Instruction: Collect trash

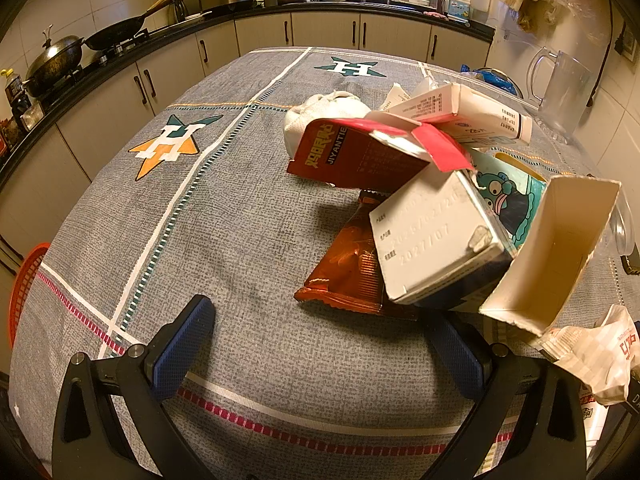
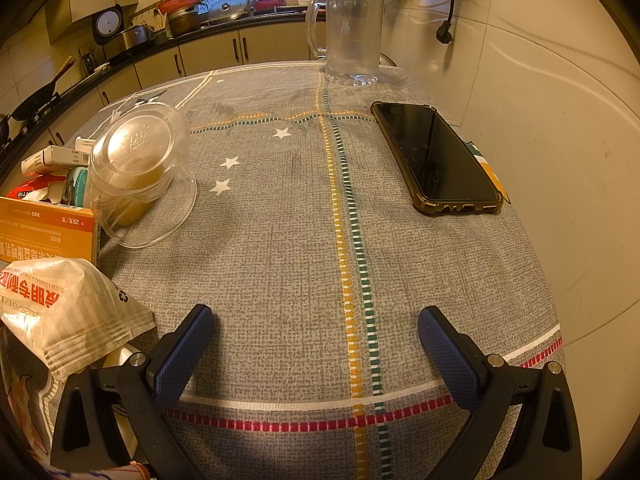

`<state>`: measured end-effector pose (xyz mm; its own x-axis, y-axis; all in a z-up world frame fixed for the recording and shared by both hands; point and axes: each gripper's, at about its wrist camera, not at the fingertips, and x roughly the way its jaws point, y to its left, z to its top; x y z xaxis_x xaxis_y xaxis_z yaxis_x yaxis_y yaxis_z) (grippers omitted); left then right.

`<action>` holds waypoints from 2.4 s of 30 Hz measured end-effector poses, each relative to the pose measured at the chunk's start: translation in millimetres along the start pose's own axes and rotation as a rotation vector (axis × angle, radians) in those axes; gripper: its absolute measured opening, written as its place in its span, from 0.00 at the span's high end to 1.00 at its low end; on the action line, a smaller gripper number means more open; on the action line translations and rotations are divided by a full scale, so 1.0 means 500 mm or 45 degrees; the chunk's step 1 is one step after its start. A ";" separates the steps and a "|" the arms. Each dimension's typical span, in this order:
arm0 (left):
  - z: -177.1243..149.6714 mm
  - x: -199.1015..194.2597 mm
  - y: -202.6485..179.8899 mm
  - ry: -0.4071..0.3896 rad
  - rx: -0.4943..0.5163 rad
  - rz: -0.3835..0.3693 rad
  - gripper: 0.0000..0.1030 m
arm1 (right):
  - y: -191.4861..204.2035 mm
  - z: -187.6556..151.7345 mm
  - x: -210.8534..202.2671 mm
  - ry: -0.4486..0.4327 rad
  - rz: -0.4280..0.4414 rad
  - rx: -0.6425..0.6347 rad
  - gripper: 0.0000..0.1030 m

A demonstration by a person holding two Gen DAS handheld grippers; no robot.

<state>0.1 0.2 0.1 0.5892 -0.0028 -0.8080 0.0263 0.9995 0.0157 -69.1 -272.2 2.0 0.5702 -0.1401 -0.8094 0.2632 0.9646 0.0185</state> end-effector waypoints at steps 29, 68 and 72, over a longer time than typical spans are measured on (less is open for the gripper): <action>0.000 0.000 0.000 0.001 0.001 0.001 0.00 | 0.004 0.004 0.005 0.010 0.002 0.001 0.00; -0.184 -0.438 0.147 -0.625 0.024 0.067 0.00 | 0.044 -0.200 -0.440 -0.741 0.148 0.237 0.00; -0.226 -0.479 0.150 -0.654 0.042 0.035 0.00 | 0.049 -0.225 -0.467 -0.716 0.152 0.247 0.00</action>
<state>-230.2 79.2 128.2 0.9103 0.0008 -0.4138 0.0256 0.9980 0.0582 -283.1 -190.8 125.4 0.9145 -0.1814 -0.3616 0.2792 0.9299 0.2396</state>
